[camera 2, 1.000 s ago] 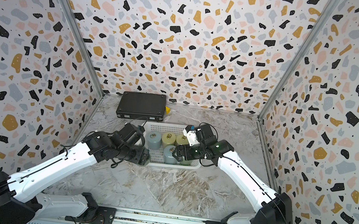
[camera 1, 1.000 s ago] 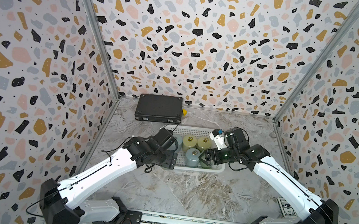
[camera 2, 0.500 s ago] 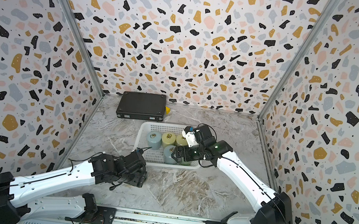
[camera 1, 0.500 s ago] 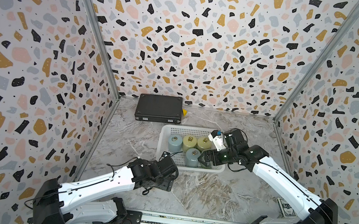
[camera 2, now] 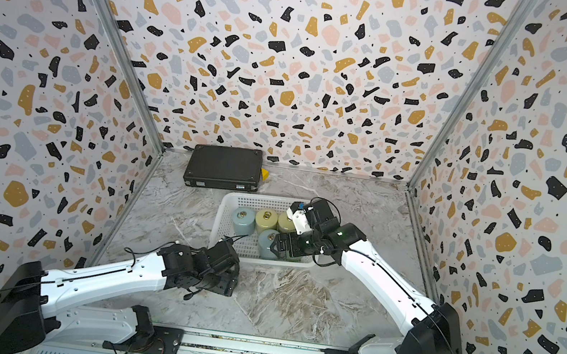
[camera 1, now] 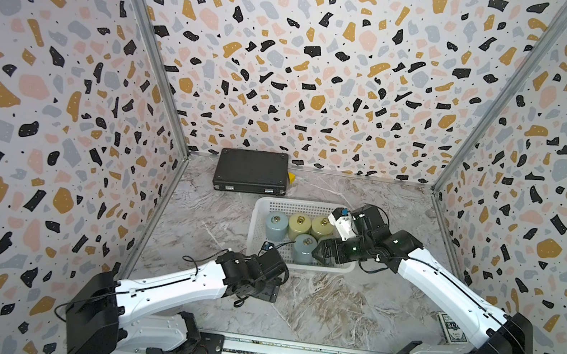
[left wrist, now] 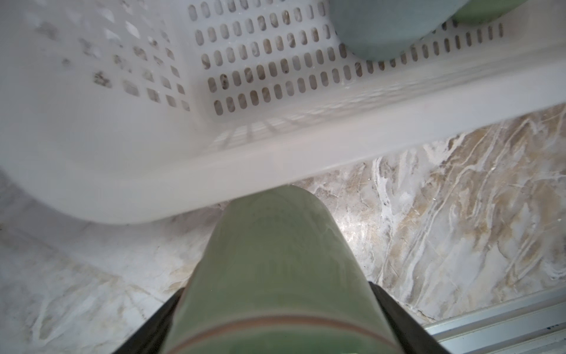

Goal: Take the tea canister out of the basket
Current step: Place the tea canister at the center of the board.

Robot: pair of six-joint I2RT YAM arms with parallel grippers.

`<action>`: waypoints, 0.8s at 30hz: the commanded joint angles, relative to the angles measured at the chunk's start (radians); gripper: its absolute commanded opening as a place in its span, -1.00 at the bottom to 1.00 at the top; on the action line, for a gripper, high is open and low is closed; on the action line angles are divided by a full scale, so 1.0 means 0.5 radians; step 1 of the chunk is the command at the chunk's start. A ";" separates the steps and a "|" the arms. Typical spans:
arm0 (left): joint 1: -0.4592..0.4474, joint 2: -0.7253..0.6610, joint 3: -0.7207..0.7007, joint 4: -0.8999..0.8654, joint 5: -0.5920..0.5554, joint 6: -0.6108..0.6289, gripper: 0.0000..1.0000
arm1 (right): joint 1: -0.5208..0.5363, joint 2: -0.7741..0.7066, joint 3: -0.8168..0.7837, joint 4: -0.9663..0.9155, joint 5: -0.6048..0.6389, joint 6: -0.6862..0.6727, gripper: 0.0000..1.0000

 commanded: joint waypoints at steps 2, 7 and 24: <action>-0.011 0.058 0.007 0.072 0.041 0.032 0.61 | 0.012 -0.045 0.019 -0.047 0.015 -0.009 0.99; -0.010 0.094 -0.014 0.072 0.047 0.062 0.63 | 0.012 -0.034 0.017 -0.038 0.016 0.000 0.99; -0.011 0.209 0.054 0.067 0.023 0.130 1.00 | 0.012 -0.008 0.027 -0.042 0.022 0.001 0.99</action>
